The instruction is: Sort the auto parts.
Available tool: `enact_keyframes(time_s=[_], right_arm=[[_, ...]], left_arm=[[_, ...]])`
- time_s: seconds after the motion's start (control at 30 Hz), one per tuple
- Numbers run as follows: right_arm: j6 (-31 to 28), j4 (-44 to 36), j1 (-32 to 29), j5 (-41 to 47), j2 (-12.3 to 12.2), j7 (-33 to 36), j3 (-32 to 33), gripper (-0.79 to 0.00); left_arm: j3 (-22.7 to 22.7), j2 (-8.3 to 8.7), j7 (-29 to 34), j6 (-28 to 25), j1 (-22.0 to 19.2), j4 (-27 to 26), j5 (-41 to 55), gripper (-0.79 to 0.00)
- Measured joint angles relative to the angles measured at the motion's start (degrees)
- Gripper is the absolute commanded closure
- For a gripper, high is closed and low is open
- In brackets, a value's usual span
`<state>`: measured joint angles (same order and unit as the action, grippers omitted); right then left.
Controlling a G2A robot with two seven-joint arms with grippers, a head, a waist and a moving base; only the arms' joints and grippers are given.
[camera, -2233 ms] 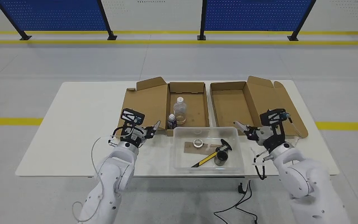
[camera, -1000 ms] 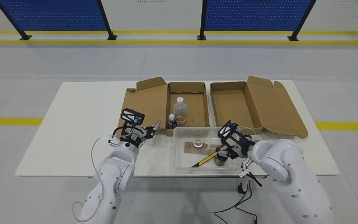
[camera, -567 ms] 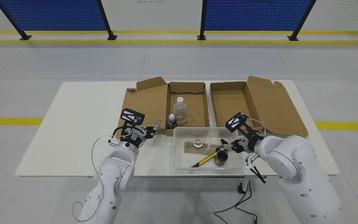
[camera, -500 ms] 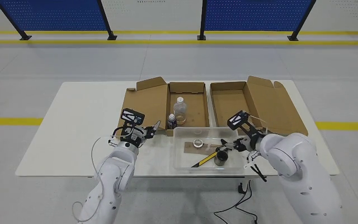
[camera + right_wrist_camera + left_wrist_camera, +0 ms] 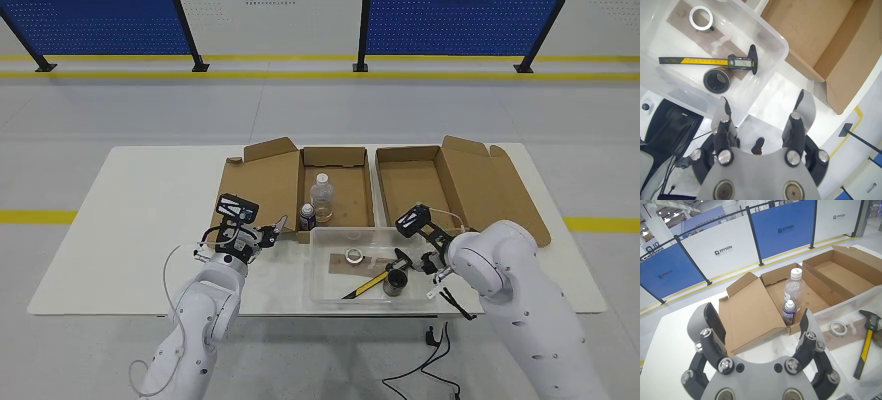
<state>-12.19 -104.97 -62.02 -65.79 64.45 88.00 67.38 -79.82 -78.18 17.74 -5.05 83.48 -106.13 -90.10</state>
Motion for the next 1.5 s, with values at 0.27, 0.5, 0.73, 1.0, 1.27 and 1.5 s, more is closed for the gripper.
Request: enact_keyframes(time_s=[0.27,0.5,0.73,1.0,1.27,1.5], right_arm=[[-0.6,2.5,0.5,1.3,0.4,-0.7,-4.0,-0.302],[-0.9,6.2,1.9,3.2,1.0,-2.6,-7.5,-0.302],[-0.5,9.9,3.7,3.5,1.7,-4.6,-10.2,-0.289],[-0.2,13.6,5.4,4.0,2.2,-6.1,-12.2,-0.271],[-0.5,16.9,6.1,4.5,2.6,-7.6,-13.3,-0.234],[-0.9,19.3,6.4,5.1,2.8,-9.3,-13.8,-0.111]], left_arm=[[0.0,0.00,0.0,0.0,0.0,0.0,0.0,-0.785],[0.0,0.00,0.0,0.0,0.0,0.0,0.0,-0.785],[0.0,0.00,0.0,0.0,0.0,0.0,0.0,-0.785],[0.0,0.00,0.0,0.0,0.0,0.0,0.0,-0.785],[0.0,0.00,0.0,0.0,0.0,0.0,0.0,-0.785],[0.0,0.00,0.0,0.0,0.0,0.0,0.0,-0.785]])
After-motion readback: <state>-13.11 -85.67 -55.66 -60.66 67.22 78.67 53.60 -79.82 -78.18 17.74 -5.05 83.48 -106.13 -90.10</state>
